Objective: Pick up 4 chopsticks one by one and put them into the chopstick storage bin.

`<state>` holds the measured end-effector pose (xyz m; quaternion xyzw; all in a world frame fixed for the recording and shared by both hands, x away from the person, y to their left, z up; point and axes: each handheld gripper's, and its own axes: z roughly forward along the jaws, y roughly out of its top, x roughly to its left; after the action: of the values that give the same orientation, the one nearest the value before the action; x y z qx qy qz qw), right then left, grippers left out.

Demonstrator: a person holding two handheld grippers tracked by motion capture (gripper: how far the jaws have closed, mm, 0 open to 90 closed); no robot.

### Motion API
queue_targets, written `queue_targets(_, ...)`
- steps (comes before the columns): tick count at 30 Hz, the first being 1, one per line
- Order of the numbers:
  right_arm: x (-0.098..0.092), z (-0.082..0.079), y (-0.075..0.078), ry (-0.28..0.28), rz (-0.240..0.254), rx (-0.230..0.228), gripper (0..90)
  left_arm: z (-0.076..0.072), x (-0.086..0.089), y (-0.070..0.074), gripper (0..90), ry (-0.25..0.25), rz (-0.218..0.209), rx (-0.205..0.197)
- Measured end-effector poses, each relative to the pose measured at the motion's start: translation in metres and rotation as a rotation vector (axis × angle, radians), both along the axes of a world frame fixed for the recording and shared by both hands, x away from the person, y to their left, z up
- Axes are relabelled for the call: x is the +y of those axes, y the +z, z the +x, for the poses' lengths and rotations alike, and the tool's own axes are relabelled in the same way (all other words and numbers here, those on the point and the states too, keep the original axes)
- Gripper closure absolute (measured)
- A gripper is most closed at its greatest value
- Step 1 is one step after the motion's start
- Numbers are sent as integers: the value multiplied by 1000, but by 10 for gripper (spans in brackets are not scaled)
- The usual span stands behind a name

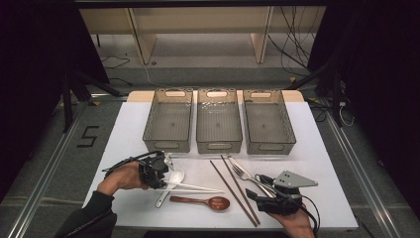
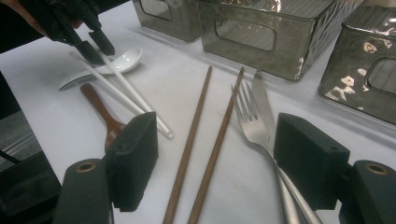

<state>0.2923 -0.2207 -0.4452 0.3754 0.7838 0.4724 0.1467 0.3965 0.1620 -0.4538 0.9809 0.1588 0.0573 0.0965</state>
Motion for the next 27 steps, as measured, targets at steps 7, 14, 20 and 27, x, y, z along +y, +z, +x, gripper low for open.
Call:
queue_targets(7,0,0,0,-2,-4,2,318,-1,-2,-1,745,-37,5,-5)
queue_targets(14,-1,1,0,-6,-2,4,319,-2,-2,-1,816,-48,-2,-21)
queue_targets(20,-1,1,0,-7,-1,4,320,-2,-2,0,827,-59,-17,-21)
queue_targets(27,-1,1,0,-5,-2,5,321,-4,0,8,832,-63,-38,-56)
